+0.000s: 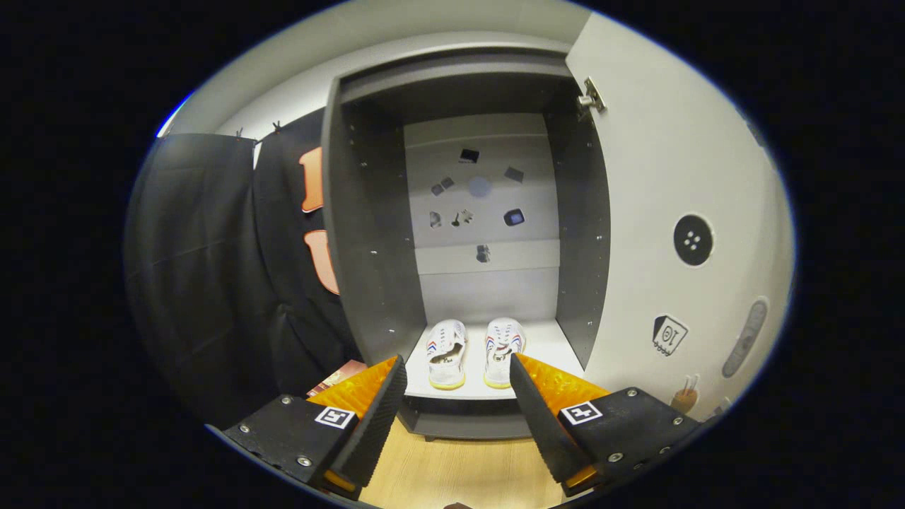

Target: Open the shoe cabinet door, grab the shoes and put them into the shoe cabinet, then close the shoe cabinet door.

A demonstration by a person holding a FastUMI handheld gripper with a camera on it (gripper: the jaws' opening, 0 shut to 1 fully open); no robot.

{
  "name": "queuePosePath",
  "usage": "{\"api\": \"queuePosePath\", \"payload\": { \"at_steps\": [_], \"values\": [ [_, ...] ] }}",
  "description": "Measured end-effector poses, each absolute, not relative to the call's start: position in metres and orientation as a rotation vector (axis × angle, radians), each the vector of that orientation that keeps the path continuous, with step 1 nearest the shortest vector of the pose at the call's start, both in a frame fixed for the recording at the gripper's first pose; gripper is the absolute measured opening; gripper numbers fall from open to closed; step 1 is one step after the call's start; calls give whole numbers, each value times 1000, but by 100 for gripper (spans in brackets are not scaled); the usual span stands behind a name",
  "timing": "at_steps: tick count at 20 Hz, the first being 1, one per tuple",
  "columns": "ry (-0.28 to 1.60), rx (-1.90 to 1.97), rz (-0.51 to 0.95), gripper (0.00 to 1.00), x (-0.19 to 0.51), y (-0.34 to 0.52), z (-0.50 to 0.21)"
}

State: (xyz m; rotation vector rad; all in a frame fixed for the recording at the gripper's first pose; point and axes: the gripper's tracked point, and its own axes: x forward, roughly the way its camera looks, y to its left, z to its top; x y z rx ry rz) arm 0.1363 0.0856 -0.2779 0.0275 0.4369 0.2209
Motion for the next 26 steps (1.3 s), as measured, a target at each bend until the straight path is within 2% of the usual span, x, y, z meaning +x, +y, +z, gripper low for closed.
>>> {"api": "queuePosePath", "payload": {
  "at_steps": [4, 10, 14, 23, 26],
  "values": [
    [345, 27, 282, 92, 88, 95, -241],
    [232, 30, 243, 92, 47, 60, -194],
    [163, 37, 271, 93, 21, 42, -171],
    [79, 131, 291, 93, -21, -18, -171],
    [64, 152, 258, 93, -28, -49, -176]
  ]
}}
